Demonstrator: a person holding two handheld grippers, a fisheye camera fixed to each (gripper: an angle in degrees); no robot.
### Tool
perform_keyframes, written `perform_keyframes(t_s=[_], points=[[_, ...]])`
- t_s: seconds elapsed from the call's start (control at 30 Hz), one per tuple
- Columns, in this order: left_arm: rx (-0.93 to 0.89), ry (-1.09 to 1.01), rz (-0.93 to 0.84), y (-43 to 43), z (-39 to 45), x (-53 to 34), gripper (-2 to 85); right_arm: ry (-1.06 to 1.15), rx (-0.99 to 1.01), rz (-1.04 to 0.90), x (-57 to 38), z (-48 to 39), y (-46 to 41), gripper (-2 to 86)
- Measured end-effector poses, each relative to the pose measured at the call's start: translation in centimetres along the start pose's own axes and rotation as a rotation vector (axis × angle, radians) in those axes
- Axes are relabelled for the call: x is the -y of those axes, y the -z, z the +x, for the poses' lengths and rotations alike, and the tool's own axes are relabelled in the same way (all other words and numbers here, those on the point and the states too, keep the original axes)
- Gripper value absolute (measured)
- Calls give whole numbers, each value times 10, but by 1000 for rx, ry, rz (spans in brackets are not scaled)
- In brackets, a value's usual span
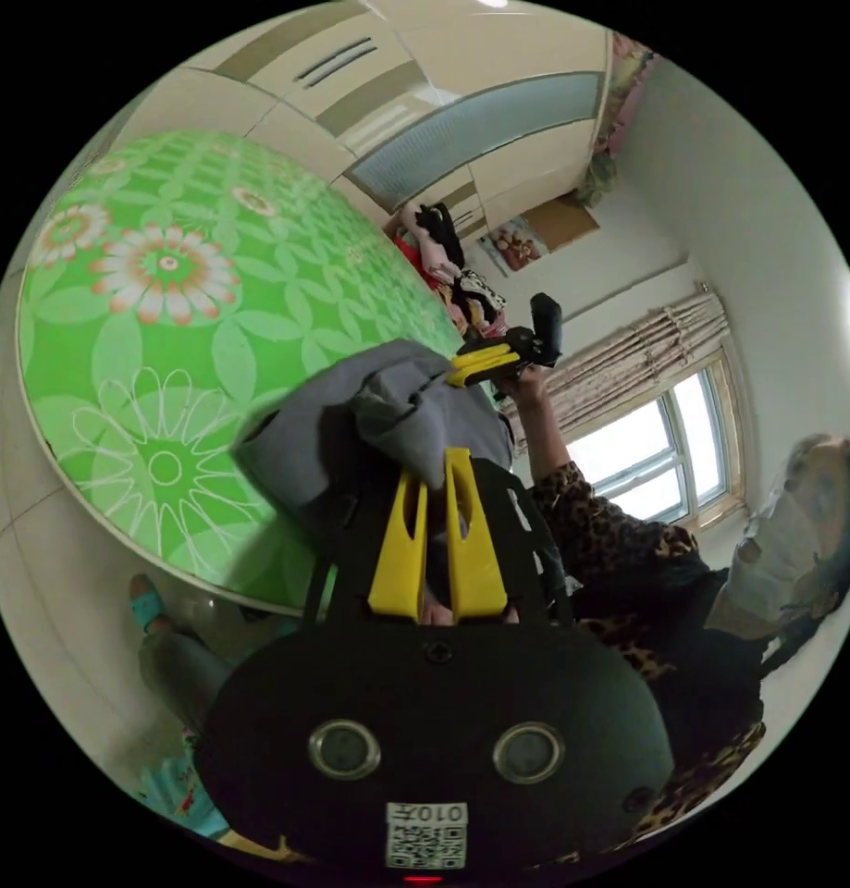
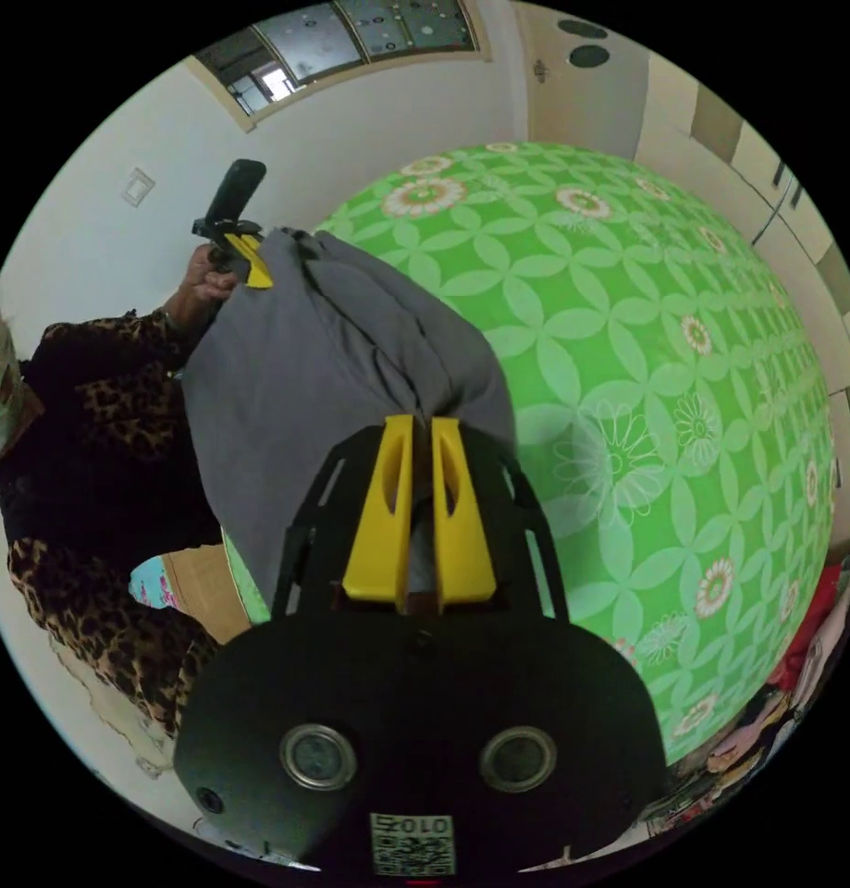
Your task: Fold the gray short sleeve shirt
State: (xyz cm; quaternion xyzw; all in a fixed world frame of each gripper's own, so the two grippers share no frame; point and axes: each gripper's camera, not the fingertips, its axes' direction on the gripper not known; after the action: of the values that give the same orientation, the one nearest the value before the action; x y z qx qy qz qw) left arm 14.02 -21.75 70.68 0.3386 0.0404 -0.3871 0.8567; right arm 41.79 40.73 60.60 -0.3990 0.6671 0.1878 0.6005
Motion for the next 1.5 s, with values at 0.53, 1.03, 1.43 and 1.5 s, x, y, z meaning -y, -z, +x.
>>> perform_keyframes(t_s=[0.53, 1.03, 1.43, 1.5], points=[[-78, 210, 181, 31, -59, -21, 65, -241, -59, 32, 41, 25, -9, 108], [145, -291, 146, 33, 105, 4, 60, 194, -96, -79, 149, -37, -14, 185], [373, -690, 45, 10, 194, -2, 63, 442, 35, -238, 179, -29, -17, 204], [394, -725, 54, 11, 201, -3, 64, 460, 69, -259, 178, -27, -19, 190]])
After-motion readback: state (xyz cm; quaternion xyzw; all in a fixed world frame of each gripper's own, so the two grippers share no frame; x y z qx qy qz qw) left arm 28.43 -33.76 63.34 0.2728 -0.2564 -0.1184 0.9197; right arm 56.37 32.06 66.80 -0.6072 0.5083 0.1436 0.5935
